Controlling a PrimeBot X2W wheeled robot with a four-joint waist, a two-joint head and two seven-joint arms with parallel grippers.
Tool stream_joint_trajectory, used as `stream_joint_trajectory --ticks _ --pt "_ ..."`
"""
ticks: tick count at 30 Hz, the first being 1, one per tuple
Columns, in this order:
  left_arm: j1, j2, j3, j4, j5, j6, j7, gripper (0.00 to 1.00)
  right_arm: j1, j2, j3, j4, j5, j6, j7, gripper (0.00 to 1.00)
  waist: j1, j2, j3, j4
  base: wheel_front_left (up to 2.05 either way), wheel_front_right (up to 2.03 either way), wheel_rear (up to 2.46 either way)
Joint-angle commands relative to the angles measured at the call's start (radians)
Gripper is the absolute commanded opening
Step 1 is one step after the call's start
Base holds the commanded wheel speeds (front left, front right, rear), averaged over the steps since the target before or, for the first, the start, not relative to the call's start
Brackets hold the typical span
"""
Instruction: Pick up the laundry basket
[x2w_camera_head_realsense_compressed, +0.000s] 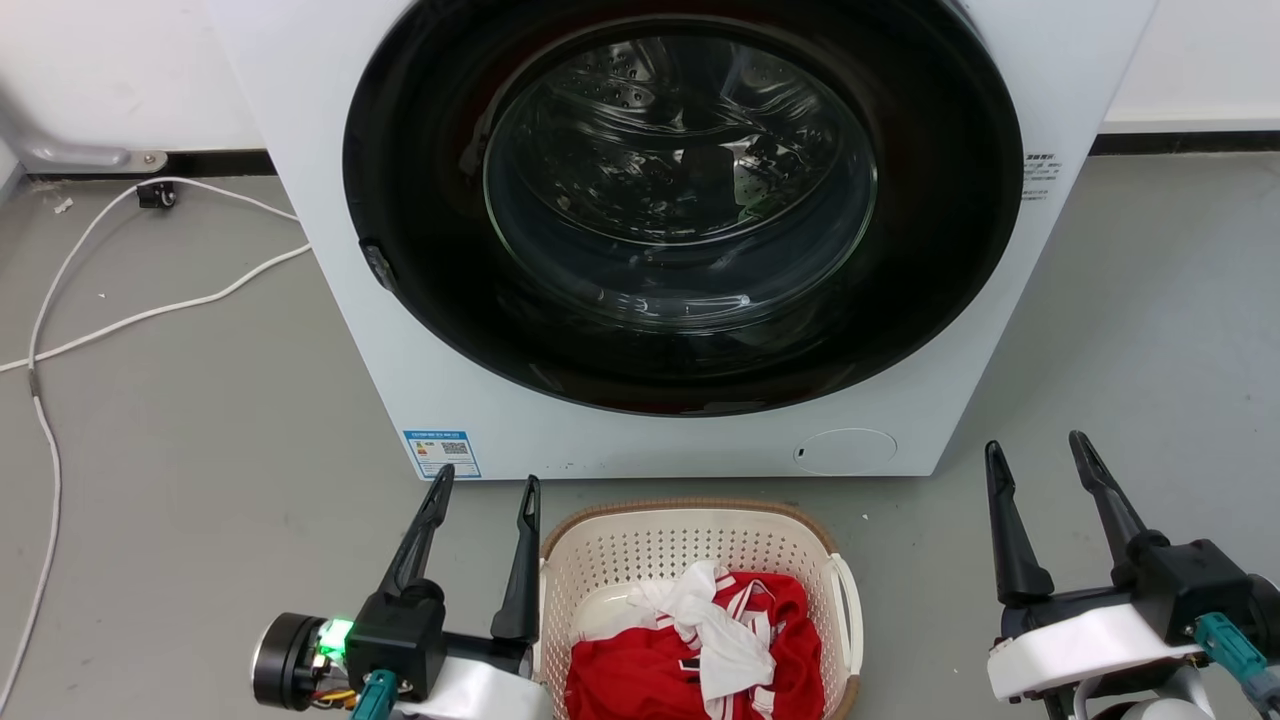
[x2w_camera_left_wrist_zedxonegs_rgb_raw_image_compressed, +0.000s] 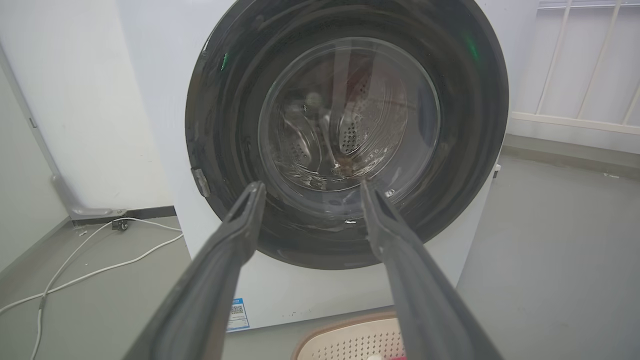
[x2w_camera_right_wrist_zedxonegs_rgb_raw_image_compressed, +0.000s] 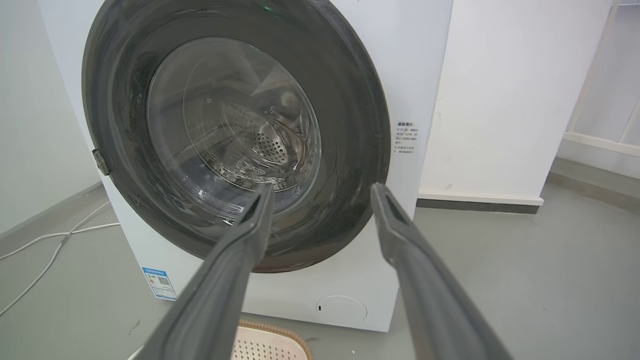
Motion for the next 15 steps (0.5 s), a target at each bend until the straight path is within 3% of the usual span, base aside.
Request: stream_joint_trajectory --ticks 1,5,15 --pt "0.010 0.000 -0.004 0.004 0.013 0.002 -0.009 1.00 0.007 0.001 0.002 -0.003 -0.025 0.000 -0.010 1.00 0.0000 0.0000 0.000 -0.001 0.00 0.00 0.00" --pt "0.019 -0.009 0.003 0.023 0.017 -0.007 -0.016 1.00 0.008 0.002 -0.004 0.015 0.013 0.000 -0.017 1.00 0.0000 0.0000 -0.001 -0.002 0.00 0.00 0.00" --pt "0.035 -0.038 0.036 0.065 0.062 -0.054 -0.034 1.00 0.011 0.002 -0.014 0.045 -0.030 0.000 -0.035 1.00 0.0000 0.0000 -0.002 -0.006 0.00 0.00 0.00"
